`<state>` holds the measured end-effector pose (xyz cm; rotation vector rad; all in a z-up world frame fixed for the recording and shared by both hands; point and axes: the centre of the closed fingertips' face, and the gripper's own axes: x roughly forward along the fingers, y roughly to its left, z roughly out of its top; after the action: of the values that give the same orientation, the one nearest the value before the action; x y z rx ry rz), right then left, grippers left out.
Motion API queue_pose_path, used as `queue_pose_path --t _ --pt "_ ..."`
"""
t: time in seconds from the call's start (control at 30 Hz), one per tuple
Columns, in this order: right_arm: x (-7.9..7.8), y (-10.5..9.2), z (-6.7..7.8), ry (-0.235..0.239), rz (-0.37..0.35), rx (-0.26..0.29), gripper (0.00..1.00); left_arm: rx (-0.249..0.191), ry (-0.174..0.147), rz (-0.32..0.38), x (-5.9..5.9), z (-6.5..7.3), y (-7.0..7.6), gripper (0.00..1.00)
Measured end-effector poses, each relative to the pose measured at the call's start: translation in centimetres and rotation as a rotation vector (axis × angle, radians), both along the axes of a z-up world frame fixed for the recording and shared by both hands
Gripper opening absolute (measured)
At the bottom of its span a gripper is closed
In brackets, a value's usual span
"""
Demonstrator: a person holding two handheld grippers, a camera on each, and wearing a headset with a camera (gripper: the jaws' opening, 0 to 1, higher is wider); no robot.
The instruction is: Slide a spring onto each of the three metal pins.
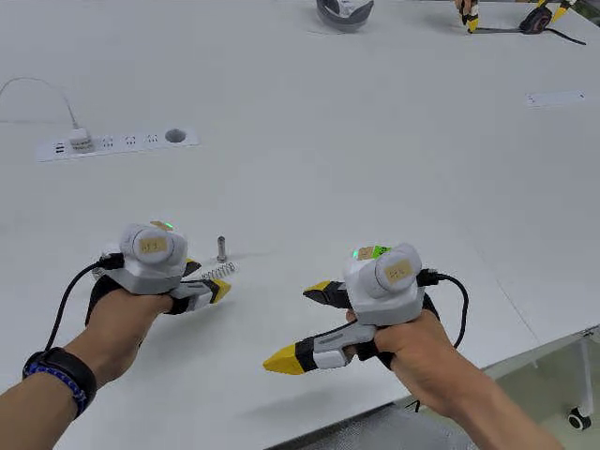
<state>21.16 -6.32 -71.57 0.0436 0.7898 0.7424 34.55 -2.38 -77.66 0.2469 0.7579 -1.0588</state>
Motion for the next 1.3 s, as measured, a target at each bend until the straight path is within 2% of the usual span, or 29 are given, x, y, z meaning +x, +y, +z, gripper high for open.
queue_pose_path --t 0.3,0.53,0.67,0.8,0.93,0.97,1.03,1.1,1.2,1.3 --pt "-0.2 -0.3 -0.2 0.01 -0.009 0.002 0.81 0.015 0.013 0.038 0.9 -1.3 -0.1 0.31" --pt "-0.4 -0.2 -0.4 0.016 -0.004 0.001 0.81 0.038 0.018 0.048 1.2 -2.4 -0.1 0.24" --pt "-0.4 -0.2 -0.4 0.018 -0.002 0.0 0.81 0.053 0.006 0.047 1.1 -2.6 0.0 0.2" --pt "-0.4 -0.4 -0.4 0.018 -0.001 -0.003 0.81 0.047 -0.007 0.04 1.3 -2.4 -0.3 0.18" --pt "-0.5 -0.5 -0.5 0.022 0.001 -0.007 0.81 0.07 -0.038 0.008 0.7 -2.1 -0.4 0.12" --pt "-0.5 -0.5 -0.5 0.023 0.002 -0.007 0.81 0.076 -0.045 0.009 0.8 -2.1 -0.3 0.11" --pt "-0.5 -0.5 -0.5 0.024 0.003 -0.008 0.81 0.078 -0.039 0.004 0.7 -2.1 -0.2 0.11" --pt "-0.5 -0.5 -0.5 0.025 0.003 -0.009 0.81 0.075 -0.035 -0.001 0.0 -2.0 -0.1 0.11" --pt "-0.6 -0.4 -0.5 0.026 0.003 -0.009 0.81 0.058 -0.007 0.03 -0.4 -2.2 0.3 0.1" --pt "-0.7 -0.2 -0.7 0.029 0.006 -0.01 0.81 0.061 -0.008 0.022 -1.1 -2.4 0.8 0.1"
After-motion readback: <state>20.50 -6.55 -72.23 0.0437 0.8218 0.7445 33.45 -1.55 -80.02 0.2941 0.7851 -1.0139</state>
